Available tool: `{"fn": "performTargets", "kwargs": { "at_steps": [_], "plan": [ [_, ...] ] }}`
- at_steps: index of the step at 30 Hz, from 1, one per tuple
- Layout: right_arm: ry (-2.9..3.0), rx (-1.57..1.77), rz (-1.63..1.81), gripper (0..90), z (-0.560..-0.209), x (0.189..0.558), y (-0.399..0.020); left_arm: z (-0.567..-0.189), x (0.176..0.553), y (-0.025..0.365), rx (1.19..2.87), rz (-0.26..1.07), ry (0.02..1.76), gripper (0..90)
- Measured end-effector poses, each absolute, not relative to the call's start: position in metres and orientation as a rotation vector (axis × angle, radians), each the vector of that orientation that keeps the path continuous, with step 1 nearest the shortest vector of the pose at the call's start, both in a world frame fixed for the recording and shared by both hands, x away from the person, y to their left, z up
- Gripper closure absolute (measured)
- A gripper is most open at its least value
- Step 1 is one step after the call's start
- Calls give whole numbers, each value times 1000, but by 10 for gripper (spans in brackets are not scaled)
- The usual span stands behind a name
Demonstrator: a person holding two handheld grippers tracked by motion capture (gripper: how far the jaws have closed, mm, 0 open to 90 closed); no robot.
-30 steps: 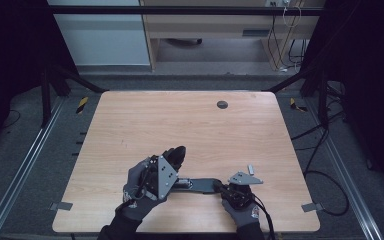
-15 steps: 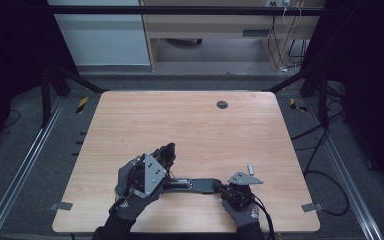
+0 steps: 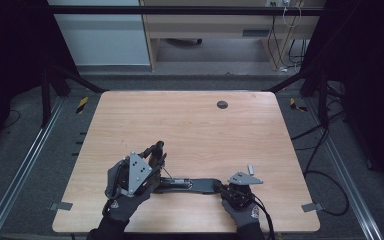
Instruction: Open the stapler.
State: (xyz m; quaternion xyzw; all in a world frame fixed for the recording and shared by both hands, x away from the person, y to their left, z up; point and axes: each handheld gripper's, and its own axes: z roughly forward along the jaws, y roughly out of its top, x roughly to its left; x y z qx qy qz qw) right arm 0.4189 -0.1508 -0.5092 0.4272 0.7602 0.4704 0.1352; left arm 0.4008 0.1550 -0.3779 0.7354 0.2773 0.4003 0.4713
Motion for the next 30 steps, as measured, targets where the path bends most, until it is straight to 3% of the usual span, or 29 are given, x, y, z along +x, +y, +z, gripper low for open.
{"fn": "performTargets", "kwargs": {
  "at_steps": [30],
  "plan": [
    [2206, 1233, 1361, 900, -509, 419, -151, -382, 399, 198, 1655, 881, 807, 593]
  ]
}}
